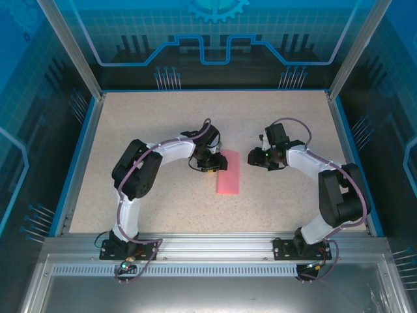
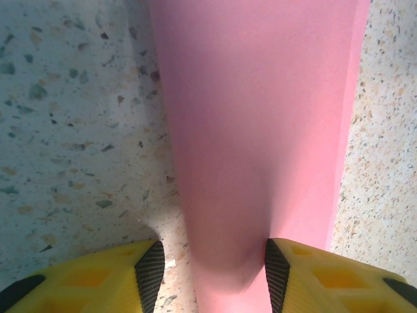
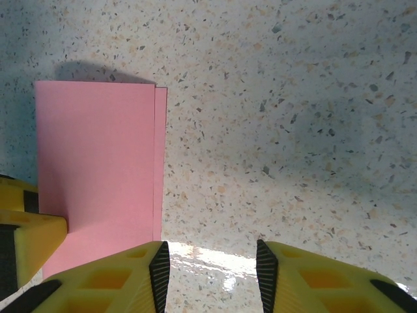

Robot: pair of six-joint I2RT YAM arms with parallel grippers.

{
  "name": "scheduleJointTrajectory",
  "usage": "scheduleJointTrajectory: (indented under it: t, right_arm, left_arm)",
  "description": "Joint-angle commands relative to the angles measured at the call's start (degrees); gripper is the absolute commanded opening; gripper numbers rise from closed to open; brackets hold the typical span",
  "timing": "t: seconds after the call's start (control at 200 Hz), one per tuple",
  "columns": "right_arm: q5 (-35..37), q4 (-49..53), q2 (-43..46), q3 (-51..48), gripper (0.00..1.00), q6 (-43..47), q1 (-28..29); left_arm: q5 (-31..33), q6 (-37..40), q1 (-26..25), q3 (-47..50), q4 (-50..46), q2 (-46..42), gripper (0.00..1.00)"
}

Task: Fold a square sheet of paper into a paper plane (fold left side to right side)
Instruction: Hold the square sheet of paper at the center of the table.

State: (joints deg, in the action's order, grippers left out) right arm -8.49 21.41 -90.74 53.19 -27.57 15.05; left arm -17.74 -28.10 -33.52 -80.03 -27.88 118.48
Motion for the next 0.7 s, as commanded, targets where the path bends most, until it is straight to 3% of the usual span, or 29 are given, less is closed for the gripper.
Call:
scheduleJointTrajectory:
  t: [0.0, 0.695]
  right_arm:
    - [-1.59, -0.17, 0.96, -1.11, 0.43, -0.42, -0.6]
    - [-5.47, -1.8, -1.1, -1.51, 0.43, -1.82, 0.47]
  left_arm:
    - [0.41, 1.93, -3.15, -0.08, -1.77, 5.83, 0.5]
    - [1.97, 2.78, -4.6, -3.01, -4.64, 9.23, 0.5]
